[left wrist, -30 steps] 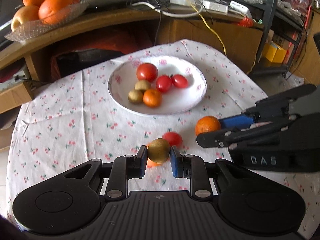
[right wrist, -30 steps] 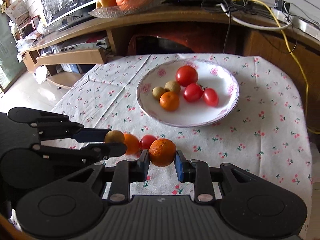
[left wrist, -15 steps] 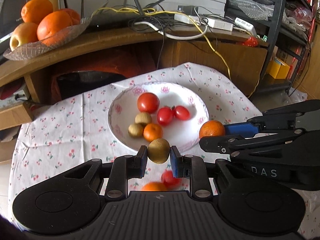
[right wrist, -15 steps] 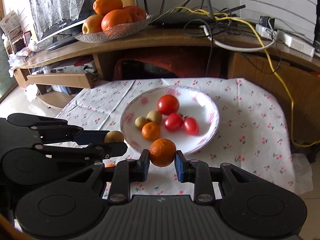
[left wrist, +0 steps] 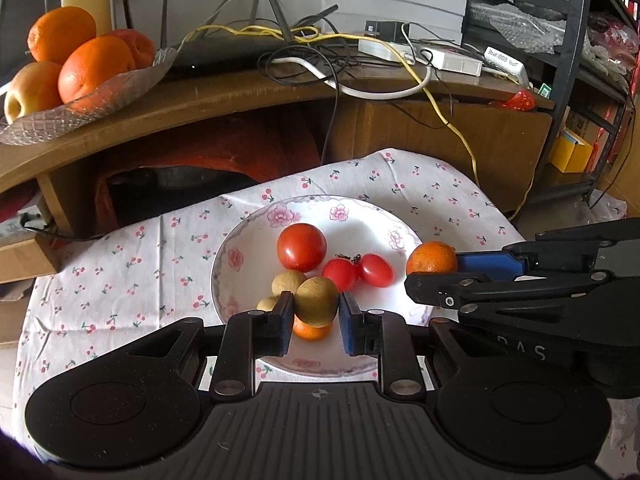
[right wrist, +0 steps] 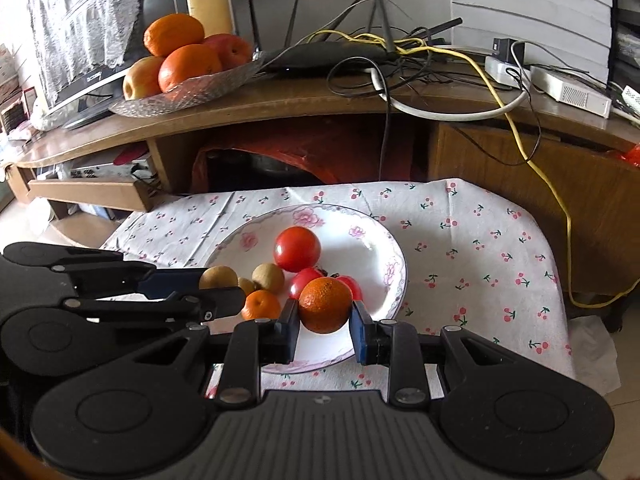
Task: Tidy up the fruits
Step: 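Carry the brown fruit and mandarin up and over the white bowl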
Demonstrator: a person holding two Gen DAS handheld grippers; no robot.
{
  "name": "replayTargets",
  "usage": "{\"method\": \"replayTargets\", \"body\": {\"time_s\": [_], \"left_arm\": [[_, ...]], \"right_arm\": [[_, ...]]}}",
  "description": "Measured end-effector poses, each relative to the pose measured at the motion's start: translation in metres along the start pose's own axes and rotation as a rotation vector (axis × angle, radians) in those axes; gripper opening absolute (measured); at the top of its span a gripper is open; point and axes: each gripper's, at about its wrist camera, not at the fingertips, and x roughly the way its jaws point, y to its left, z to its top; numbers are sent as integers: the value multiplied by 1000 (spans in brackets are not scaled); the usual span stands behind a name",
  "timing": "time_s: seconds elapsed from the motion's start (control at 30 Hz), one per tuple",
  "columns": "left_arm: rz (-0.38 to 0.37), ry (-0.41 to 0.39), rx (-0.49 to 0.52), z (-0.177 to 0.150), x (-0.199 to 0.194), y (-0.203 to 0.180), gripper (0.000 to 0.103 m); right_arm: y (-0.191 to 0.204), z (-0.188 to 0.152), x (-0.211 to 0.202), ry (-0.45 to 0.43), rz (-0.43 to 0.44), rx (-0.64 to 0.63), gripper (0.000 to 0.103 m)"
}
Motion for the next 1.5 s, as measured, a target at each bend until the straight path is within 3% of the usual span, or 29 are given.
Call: {"method": "replayTargets", "body": {"time_s": [1.5], "left_arm": [[58, 52, 4, 6, 46, 10, 29]], "right_arm": [[-6, 7, 51, 42, -29, 12, 30]]}}
